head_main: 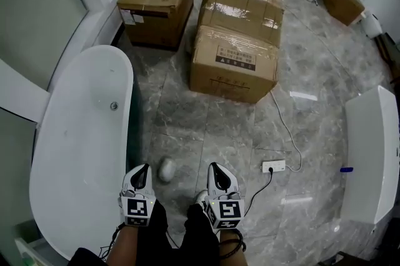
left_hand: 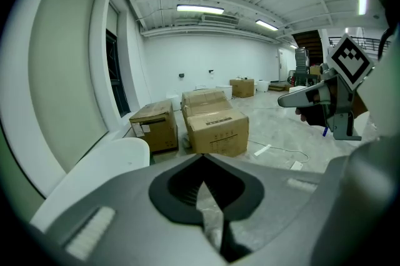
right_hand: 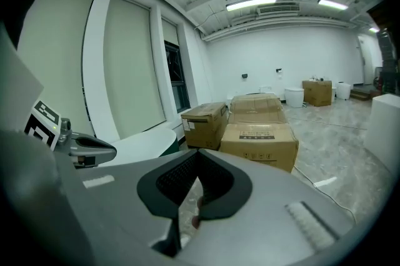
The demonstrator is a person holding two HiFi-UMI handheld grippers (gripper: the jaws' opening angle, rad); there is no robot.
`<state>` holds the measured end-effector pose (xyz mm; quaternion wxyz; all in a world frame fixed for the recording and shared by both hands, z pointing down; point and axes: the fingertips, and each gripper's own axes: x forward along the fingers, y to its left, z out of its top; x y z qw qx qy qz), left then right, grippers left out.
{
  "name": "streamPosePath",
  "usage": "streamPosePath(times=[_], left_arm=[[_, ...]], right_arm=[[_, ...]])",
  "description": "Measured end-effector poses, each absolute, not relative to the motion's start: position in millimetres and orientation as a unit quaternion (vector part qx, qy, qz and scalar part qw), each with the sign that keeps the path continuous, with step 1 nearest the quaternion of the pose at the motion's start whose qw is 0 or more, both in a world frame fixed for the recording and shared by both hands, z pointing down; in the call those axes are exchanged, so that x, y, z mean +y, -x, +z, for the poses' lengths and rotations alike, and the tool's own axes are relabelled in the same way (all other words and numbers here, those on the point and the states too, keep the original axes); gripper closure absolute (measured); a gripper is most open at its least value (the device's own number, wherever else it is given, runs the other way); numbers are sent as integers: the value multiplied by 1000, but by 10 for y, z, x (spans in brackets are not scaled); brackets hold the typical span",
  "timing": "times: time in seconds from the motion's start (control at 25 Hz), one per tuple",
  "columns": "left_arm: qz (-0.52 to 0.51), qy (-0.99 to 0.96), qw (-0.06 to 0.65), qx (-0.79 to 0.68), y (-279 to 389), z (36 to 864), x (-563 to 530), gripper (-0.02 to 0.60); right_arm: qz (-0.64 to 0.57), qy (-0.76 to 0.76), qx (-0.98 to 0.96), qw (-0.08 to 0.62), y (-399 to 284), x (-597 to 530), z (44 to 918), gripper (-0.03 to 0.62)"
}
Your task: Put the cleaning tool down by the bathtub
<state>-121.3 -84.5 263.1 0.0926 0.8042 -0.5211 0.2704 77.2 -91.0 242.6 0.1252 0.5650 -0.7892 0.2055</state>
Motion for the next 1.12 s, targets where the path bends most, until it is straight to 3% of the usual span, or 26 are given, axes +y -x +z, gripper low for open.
streamPosePath(times=[0.2,1.12], left_arm=[[238,-803,108,-536,1198,2384,-898,580],[185,-808,18,-558,1246,1221,-833,581]], right_arm=[[191,-566,-794,113,-815,-941,2135,582],[123,-560,-816,69,-871,-848,1083,582]])
